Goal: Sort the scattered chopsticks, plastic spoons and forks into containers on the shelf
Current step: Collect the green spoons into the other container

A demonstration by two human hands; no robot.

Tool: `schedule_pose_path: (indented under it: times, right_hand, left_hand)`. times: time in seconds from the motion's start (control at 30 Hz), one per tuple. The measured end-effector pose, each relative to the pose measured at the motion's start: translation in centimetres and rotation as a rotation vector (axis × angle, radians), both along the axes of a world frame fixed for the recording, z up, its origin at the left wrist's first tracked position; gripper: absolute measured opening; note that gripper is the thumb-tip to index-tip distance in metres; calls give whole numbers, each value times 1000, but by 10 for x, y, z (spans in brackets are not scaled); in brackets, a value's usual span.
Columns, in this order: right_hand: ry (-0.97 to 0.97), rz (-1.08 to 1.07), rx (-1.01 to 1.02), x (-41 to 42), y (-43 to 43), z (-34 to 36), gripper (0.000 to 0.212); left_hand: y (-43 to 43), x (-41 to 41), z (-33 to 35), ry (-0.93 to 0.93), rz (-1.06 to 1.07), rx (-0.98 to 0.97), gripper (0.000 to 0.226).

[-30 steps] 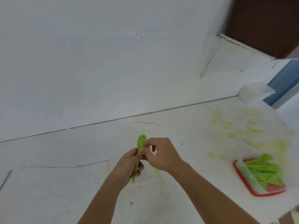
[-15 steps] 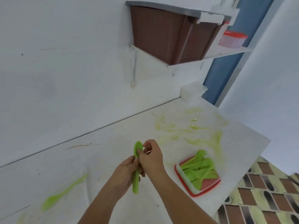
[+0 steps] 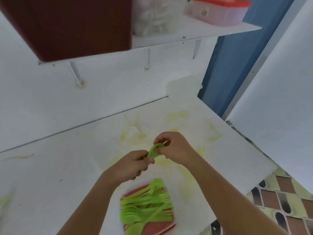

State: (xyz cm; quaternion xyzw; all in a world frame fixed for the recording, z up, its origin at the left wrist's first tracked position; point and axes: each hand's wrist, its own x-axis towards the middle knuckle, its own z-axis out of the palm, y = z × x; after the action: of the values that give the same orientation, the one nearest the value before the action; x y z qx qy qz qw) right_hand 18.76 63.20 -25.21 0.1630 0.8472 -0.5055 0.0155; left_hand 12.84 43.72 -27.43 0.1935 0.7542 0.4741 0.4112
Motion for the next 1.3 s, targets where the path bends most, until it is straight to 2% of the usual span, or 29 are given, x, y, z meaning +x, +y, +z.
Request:
schedule_pose_path:
  times: [0.1,0.17,0.27,0.37,0.43,0.6,0.7,0.77,0.87,0.97,1.07,1.17,1.23,1.3]
  right_hand:
    - [28,9,-51,28,6,-16,23]
    - [67,28,-63,57,-5,-34,27]
    - [148,187,117,99,-33,-65,26]
    - [281,348,437,123,-45,-95,23]
    - [273,401,581,130,-44,-107,20]
    - [173,398,694,135,-51,-108,33]
    - [57,408,770,132,-50,-101,29]
    - [4,446,756,131,-49,-96,25]
    - [-37,492,772,130,-50,-92,13]
    - [-52,441,800,124,-52,-98,5]
    - [-134,508,842,114,-52,-93,7]
    - [-176,502,697,95,-54,-69,12]
    - [-97,400,555,78,-55,-59,24]
    - [-24,338,482,59,-55,-59,29]
  left_hand:
    - [-13,23,-1,273,-63,-118,11]
    - [-36,49,-7,421,-42,-181,7]
    - [-69,89,-33,595,-82,-185,10]
    - [-79,112,-69,640,-104,-88,22]
    - [-77,121,-86,664,-86,-88,30]
    - [-71,134,-94,713,-144,-109,39]
    - [-78,135,-93,887,-96,-130,32]
    - [-85,134,-90,895,-25,-130,25]
    - [-87,133,-87,900,-54,-129,11]
    - [-85,126,-86,905,14,-139,9]
    - [-80,121,-75,875,-72,-205,16]
    - [-79,120,-70,939,-125,-169,7]
    - [-78,123,-69,884,-213,-240,8]
    - [-79,121,-68,797,-181,-221,15]
